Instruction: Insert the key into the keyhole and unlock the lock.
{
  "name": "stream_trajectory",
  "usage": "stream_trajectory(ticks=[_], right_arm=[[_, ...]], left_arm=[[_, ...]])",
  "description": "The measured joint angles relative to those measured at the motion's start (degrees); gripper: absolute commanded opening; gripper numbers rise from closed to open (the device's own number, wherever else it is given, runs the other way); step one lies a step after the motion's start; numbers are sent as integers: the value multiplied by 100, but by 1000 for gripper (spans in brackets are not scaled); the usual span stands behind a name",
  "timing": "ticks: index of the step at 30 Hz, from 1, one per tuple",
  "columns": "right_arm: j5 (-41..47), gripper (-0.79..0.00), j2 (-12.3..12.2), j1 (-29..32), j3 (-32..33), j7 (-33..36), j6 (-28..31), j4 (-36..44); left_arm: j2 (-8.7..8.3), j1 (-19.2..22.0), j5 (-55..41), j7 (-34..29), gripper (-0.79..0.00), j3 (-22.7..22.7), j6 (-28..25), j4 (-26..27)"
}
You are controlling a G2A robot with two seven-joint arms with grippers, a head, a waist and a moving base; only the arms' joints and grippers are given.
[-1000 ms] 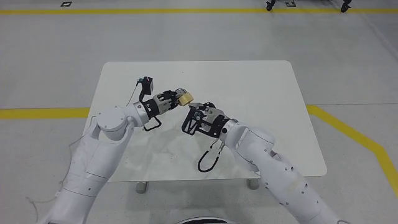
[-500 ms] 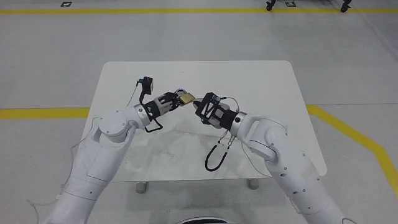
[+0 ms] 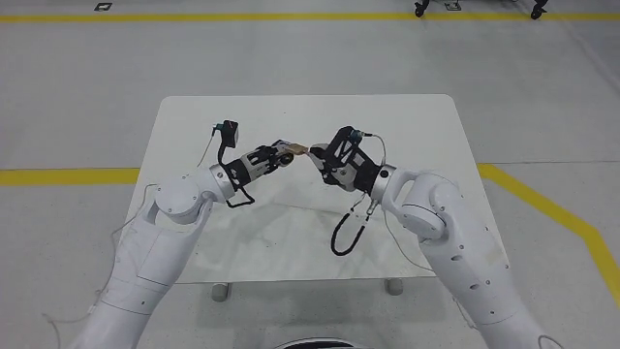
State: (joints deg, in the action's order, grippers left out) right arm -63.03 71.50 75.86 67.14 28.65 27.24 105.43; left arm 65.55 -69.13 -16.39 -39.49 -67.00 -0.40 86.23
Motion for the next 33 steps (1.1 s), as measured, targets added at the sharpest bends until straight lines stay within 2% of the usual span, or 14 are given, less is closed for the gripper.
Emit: stream_trajectory(ticks=[1,2,3,4,13,16,22,28,29,30,32,33], right_arm=[[-9,-406,-5,4,29,4,-46,2],[-44,-292,-11,13,72,6,-136,8],[-60,-123,-14,23,102,-8,-209,17],[-71,-9,-18,37,133,-32,-275,29],[-185,0,-89,299,466,-305,-354,272],[-468,0,-128,456,603,-442,-334,435],[-603,0,-154,597,719,-569,-332,545],[-602,0,-153,595,717,-567,-333,544],[-602,0,-153,595,717,-567,-333,544],[-602,0,-153,595,717,-567,-333,544],[-602,0,-153,595,717,-567,-333,544],[-602,0,-153,595,717,-567,-333,544]], left_arm=[[0,0,13,-1,-785,2,7,4],[0,1,29,-5,-785,6,17,9],[0,3,43,-7,-785,9,25,13],[0,4,59,-7,-785,11,34,16],[-2,48,259,-87,-785,72,160,45],[-6,136,542,-190,-785,180,373,42],[45,553,1672,-435,-785,825,1010,-113],[234,1092,2125,-277,-785,1503,1161,-571],[279,1194,2141,-233,-690,1613,1179,-670],[313,1266,2157,-200,-529,1697,1195,-746],[391,1422,2236,-145,-329,1902,1233,-919],[424,1481,2280,-121,-40,1988,1255,-992]])
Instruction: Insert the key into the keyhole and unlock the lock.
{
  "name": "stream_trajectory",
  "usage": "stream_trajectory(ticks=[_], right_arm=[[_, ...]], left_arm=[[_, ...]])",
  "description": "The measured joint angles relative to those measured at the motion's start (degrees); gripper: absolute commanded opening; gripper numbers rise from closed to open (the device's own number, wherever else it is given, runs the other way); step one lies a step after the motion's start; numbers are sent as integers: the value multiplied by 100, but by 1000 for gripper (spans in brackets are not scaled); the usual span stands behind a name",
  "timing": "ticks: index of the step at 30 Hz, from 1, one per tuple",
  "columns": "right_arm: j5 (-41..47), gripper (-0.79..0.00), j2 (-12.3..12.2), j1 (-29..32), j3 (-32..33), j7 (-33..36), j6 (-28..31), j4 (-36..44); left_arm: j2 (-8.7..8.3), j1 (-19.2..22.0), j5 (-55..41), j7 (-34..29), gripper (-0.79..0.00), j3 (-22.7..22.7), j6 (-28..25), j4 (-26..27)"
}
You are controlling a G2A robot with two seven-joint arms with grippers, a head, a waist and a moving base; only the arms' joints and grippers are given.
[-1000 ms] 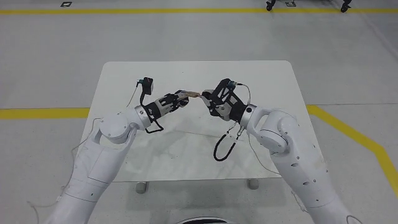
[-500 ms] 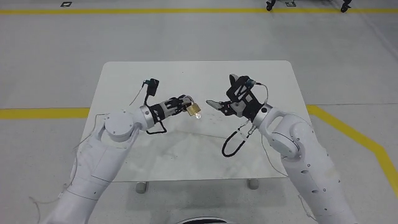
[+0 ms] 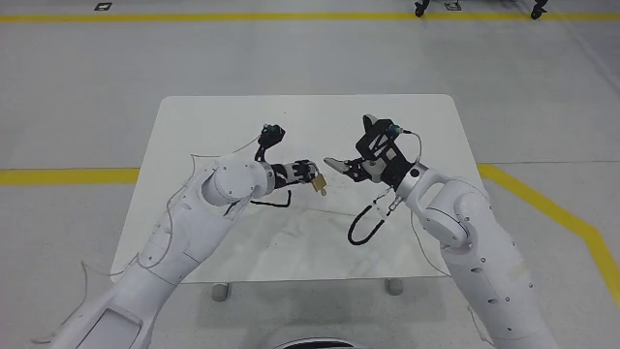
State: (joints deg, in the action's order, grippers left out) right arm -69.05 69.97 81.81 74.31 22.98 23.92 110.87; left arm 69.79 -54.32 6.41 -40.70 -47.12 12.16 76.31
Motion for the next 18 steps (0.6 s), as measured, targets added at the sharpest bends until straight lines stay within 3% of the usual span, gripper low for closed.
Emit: stream_trajectory(ticks=[1,4,9,13,18], right_arm=[[0,0,0,0,0,0,0,0],[0,0,0,0,0,0,0,0],[0,0,0,0,0,0,0,0],[0,0,0,0,0,0,0,0],[0,0,0,0,0,0,0,0]], left_arm=[[31,56,45,21,0,82,31,-72],[110,201,94,0,0,239,111,-244],[58,262,-346,-383,0,-132,55,-353],[-106,24,-703,-560,0,-776,-88,-85],[-386,-643,-610,-328,0,-1853,-380,775]])
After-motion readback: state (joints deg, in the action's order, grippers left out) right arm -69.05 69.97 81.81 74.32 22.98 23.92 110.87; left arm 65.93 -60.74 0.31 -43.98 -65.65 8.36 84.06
